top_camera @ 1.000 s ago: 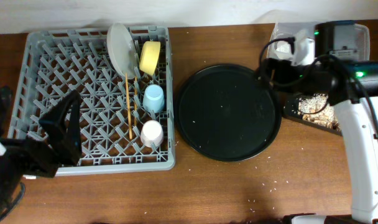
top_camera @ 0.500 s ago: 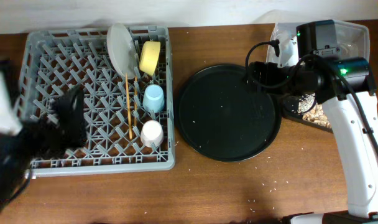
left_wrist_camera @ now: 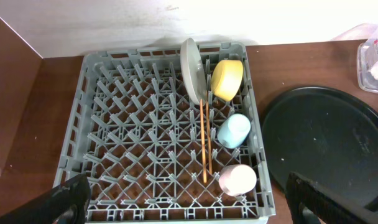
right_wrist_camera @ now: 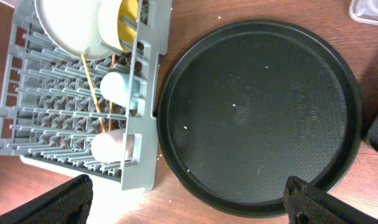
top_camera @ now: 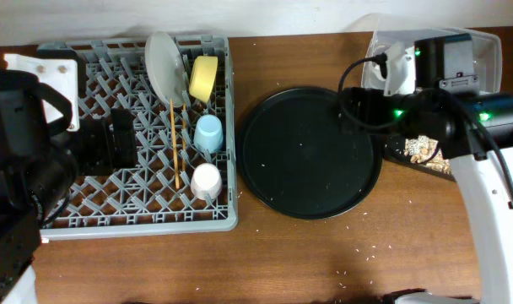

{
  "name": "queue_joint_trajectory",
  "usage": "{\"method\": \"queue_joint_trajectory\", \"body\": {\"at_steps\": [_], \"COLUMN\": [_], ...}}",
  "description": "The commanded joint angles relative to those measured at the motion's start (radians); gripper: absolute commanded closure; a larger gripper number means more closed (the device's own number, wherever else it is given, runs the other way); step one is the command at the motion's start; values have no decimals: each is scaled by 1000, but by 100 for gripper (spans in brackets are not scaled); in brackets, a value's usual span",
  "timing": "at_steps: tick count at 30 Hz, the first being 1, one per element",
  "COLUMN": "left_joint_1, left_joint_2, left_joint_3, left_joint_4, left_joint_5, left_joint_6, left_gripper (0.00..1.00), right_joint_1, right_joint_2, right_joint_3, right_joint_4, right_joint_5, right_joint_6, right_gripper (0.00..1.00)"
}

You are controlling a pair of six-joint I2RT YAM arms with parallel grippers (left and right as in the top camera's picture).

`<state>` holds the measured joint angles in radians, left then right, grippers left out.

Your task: Sort waste into correct bins and load items into the dishwasher rack

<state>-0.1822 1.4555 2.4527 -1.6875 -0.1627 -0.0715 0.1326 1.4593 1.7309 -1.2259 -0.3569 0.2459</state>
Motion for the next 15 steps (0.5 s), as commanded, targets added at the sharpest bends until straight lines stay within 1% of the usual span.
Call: {"method": "queue_joint_trajectory", "body": {"at_steps": [1, 2, 3, 4, 6, 7, 10, 11, 13, 15], "left_joint_1": [2, 2, 2, 2, 2, 2, 2, 2, 2, 2], "left_joint_2": [-8, -8, -8, -8, -8, -8, -8, -8, -8, -8], "left_joint_3": [1, 1, 1, 1, 1, 1, 1, 1, 1, 1], "left_joint_4": [0, 0, 0, 0, 0, 0, 0, 0, 0, 0], "left_joint_5": [-14, -14, -14, -14, -14, -14, -14, -14, -14, -14], "left_joint_6": [12, 12, 12, 12, 12, 12, 12, 12, 12, 12], "left_gripper": [1, 1, 1, 1, 1, 1, 1, 1, 1, 1], "right_joint_1": [99, 111, 112, 110, 92, 78, 57, 45, 28, 11], "right_joint_2": [-80, -125, -210, -251, -415, -539, -705, -792, -916, -1048], "right_joint_3": [-79, -128, -234, -294, -563, -785, -1098, -1234, -1399, -1529], "right_joint_4": [3, 11, 69, 138, 504, 773, 1094, 1204, 1297, 1313], "right_joint_5": [22, 165, 263, 294, 312, 313, 312, 313, 313, 321], "right_joint_6": [-9, -48, -48, -55, -140, -146, -163, -165, -165, -168], "right_gripper": [2, 2, 1, 1, 2, 2, 1, 2, 2, 1]}}
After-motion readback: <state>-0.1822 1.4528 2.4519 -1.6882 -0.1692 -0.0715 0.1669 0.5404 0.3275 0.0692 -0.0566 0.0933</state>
